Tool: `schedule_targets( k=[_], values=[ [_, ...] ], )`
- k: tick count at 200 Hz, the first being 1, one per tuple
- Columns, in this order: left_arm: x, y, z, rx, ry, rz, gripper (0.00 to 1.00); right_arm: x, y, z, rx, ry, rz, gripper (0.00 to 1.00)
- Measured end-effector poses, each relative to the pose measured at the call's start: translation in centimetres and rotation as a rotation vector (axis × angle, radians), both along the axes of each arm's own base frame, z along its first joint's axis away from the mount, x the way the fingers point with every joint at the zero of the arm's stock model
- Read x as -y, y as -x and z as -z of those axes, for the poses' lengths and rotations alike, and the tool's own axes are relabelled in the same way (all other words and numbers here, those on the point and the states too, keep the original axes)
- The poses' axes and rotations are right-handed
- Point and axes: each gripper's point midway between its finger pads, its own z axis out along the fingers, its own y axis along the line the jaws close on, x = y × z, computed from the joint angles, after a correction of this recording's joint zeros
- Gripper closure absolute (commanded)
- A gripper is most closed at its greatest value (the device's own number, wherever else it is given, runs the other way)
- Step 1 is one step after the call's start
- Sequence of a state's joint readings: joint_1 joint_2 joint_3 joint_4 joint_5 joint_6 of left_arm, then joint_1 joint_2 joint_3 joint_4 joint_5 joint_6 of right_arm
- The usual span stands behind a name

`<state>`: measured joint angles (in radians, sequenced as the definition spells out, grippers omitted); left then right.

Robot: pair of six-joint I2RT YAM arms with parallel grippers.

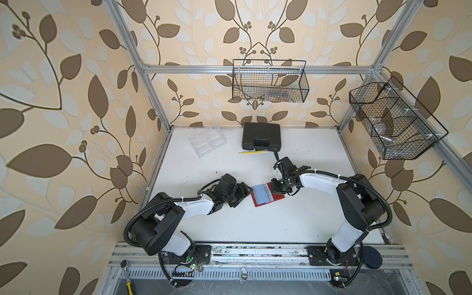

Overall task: Take the credit cards out of the card holder
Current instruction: Place the card holder at the center of the table, then flip over the card slot in the card holder.

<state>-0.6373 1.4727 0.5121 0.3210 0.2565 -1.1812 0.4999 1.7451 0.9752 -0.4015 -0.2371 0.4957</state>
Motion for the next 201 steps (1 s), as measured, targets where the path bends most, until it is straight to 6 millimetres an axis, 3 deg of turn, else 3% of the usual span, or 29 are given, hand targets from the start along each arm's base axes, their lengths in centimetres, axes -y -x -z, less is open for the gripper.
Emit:
schedule_targets(
  k=[106,137,201],
  values=[
    [3.8,-0.6,0.8,0.067,0.173,0.011,0.45,0.5,-0.3,0.6,-0.010,-0.148,0.033,0.95],
    [5.2,-0.4,0.7,0.088,0.225,0.032,0.46,0.5,-0.3,0.6,-0.012,-0.167,0.033,0.96],
    [5.0,0.4,0.8,0.110,0.217,0.016,0.49,0.5,-0.3,0.6,-0.011,-0.181,0.034,0.97]
  ],
)
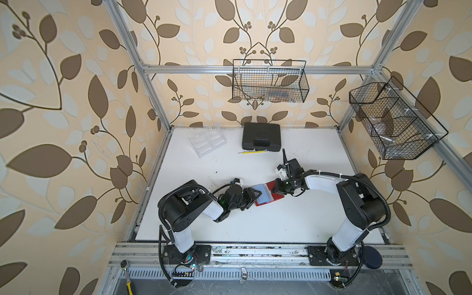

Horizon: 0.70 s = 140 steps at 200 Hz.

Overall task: Take the credit cards out of the card holder
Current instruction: Flip over the card slot in the card holder.

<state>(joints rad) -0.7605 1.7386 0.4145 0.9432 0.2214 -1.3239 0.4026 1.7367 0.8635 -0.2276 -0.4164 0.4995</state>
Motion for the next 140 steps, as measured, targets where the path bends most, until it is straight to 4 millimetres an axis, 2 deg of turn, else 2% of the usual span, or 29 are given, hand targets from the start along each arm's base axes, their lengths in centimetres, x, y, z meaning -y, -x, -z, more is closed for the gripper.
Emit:
schedule_targets(
  k=[26,71,116,140],
  values=[
    [-0.4,-0.1,-0.3,0.014,-0.003,-0.020,0.54,0.0,0.0,0.0,0.000,-0.003,-0.001,0.97],
    [-0.7,-0.1,-0.4,0.026,-0.005,-0.037,0.54,-0.1,0.0,0.0,0.000,-0.004,-0.001,0.99],
    [-0.7,-0.2,-1.2,0.049,0.005,-0.047,0.68,0.0,0.0,0.0,0.000,-0.004,-0.001,0.99],
    [-0.7,-0.3,-1.3,0.059,0.007,-0.051,0.72,0.0,0.1,0.0,0.002,-0.005,-0.001,1.00]
  ],
)
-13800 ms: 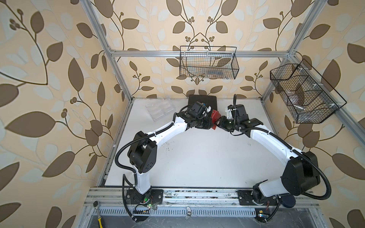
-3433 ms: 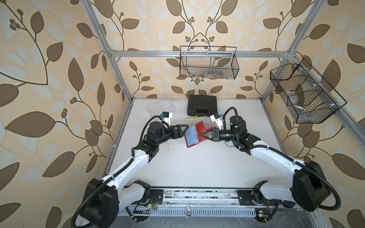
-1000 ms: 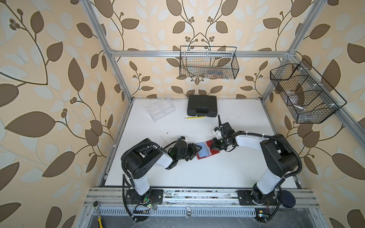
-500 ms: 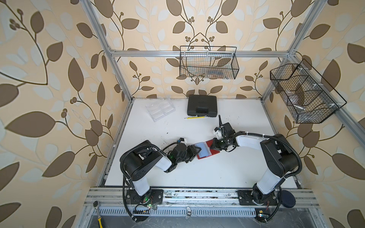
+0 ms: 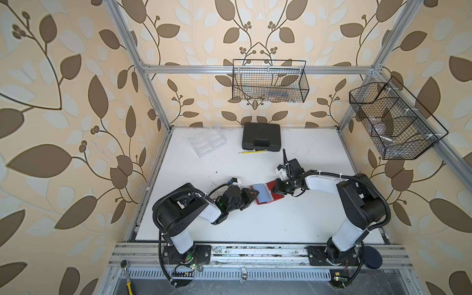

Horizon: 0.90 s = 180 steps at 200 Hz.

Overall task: Take the credit cards out of the card holder
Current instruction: Flip over the card slot in the card holder.

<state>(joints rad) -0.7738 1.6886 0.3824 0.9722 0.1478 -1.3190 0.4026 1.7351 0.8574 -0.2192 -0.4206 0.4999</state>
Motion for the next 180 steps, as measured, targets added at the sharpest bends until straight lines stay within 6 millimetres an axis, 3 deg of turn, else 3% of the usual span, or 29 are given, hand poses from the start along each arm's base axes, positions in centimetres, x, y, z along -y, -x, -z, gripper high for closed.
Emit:
schedule_targets(
  k=[60,83,121,133,156,180],
  values=[
    [-0.3,0.5,0.4,-0.005,-0.007,-0.001,0.88,0.0,0.0,0.0,0.002,-0.001,0.000,1.00],
    [-0.3,0.5,0.5,-0.009,-0.005,-0.003,1.00,0.0,0.0,-0.1,0.003,-0.001,0.000,0.98],
    [-0.3,0.6,0.4,-0.001,-0.002,-0.006,1.00,0.5,0.3,-0.2,0.012,-0.004,0.012,0.89],
    [-0.1,0.8,0.4,-0.001,-0.002,0.001,1.00,0.8,0.6,-0.5,0.007,-0.005,0.018,0.80],
    [0.0,1.0,0.4,-0.001,-0.004,0.007,1.00,1.7,1.1,-1.7,0.014,0.017,0.028,0.44],
    [0.0,1.0,0.7,-0.007,-0.020,0.011,1.00,2.4,1.3,-4.4,0.064,0.029,0.037,0.28]
  ],
)
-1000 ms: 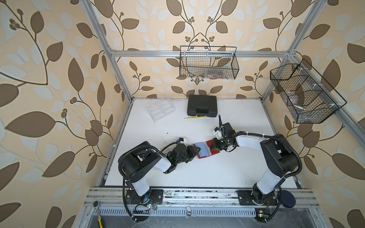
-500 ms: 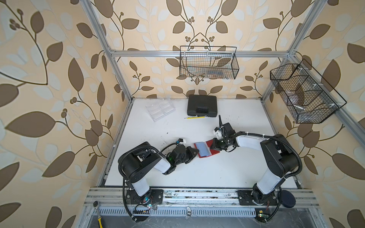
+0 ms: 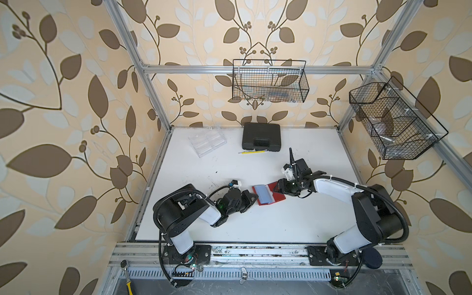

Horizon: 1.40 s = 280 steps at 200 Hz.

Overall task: Take the credit cards out of the card holder
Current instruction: Flip over the card slot in the card holder.

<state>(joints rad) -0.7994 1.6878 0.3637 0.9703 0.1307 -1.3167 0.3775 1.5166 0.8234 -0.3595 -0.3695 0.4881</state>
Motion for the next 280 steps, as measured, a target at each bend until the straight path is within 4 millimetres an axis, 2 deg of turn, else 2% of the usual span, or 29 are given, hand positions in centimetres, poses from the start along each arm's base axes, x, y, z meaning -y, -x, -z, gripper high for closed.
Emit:
schedule_targets(
  k=[16,20,24,43,61,88,108,128,192,280],
  values=[
    [0.1,-0.1,0.2,-0.009,-0.020,0.004,1.00,0.0,-0.4,-2.5,0.047,0.014,-0.011,0.21],
    [0.1,-0.1,0.2,-0.011,-0.025,0.005,1.00,-0.1,-0.5,-3.0,0.056,0.019,-0.011,0.07],
    [0.2,-0.1,0.1,-0.011,-0.028,0.006,1.00,-0.3,-0.8,-3.7,0.073,0.021,-0.016,0.01],
    [0.4,-0.1,-0.5,-0.001,-0.039,0.019,1.00,-1.1,-1.6,-5.9,0.119,0.065,-0.049,0.00],
    [0.6,-0.2,-0.9,0.005,-0.044,0.023,1.00,-2.4,-1.6,-6.6,0.139,0.111,-0.096,0.00],
    [0.6,-0.2,-0.6,0.002,-0.067,0.031,1.00,-3.9,-0.5,-4.9,0.098,0.178,-0.167,0.00],
    [0.5,-0.1,-0.3,-0.005,-0.083,0.035,1.00,-4.1,0.7,-2.9,0.042,0.232,-0.206,0.00],
    [0.4,-0.1,-0.2,-0.008,-0.088,0.036,1.00,-4.3,1.4,-1.8,0.015,0.265,-0.236,0.00],
    [0.6,0.1,-0.3,-0.002,-0.085,0.052,1.00,-5.0,2.7,0.0,-0.021,0.313,-0.298,0.00],
    [1.2,0.5,-0.6,0.013,-0.080,0.077,1.00,-4.7,2.7,1.8,-0.055,0.351,-0.299,0.03]
  ],
)
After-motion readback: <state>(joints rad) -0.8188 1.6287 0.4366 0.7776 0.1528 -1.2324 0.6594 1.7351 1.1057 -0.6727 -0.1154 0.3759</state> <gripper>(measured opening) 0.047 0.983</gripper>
